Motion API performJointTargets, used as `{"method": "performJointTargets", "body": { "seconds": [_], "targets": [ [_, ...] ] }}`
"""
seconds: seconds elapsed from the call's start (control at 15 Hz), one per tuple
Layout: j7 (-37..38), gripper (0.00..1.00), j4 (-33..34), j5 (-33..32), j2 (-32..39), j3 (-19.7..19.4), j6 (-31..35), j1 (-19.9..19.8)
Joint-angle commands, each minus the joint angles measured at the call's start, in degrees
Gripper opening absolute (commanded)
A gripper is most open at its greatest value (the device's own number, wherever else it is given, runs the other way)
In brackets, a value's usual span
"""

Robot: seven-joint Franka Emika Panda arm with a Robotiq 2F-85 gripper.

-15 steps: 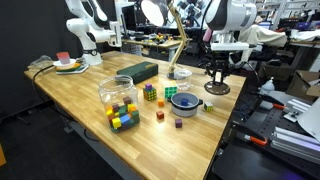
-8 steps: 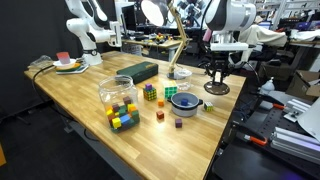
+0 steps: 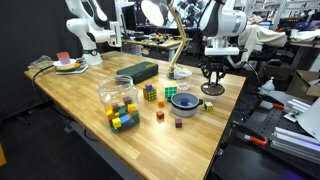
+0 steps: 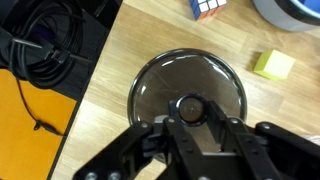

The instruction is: Remove the black lid from the grey pot

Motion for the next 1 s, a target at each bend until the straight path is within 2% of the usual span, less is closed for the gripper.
{"method": "performJointTargets", "body": {
  "seconds": [0.0, 0.2, 0.27, 0.33, 0.4, 0.53, 0.6, 0.73, 0.8, 0.93],
  "targets": [
    [1.29, 0.08, 2.58, 0.89, 3.49, -0.02, 0.25, -0.55],
    [1.98, 0.08, 3.86, 0.89, 5.76, -0.20, -0.19, -0.59],
    [2.07, 0.11, 4.17, 0.91, 6.31, -0.20, -0.34, -0.63],
    [1.62, 0.39, 4.54, 1.26, 6.75, 0.09, -0.66, -0.99],
    [1.28, 0.59, 4.80, 1.58, 7.02, 0.34, -1.04, -1.31],
    [1.38, 0.71, 5.15, 1.51, 7.35, 0.21, -1.42, -1.33],
    [1.89, 0.54, 4.26, 0.06, 7.00, -0.43, -0.30, -0.14],
    [1.88, 0.68, 4.36, 0.06, 7.02, -0.44, -0.39, -0.20],
    [1.88, 0.71, 4.38, 0.07, 7.02, -0.44, -0.40, -0.21],
    [1.89, 0.71, 4.39, 0.07, 7.02, -0.44, -0.41, -0.21]
  ]
}}
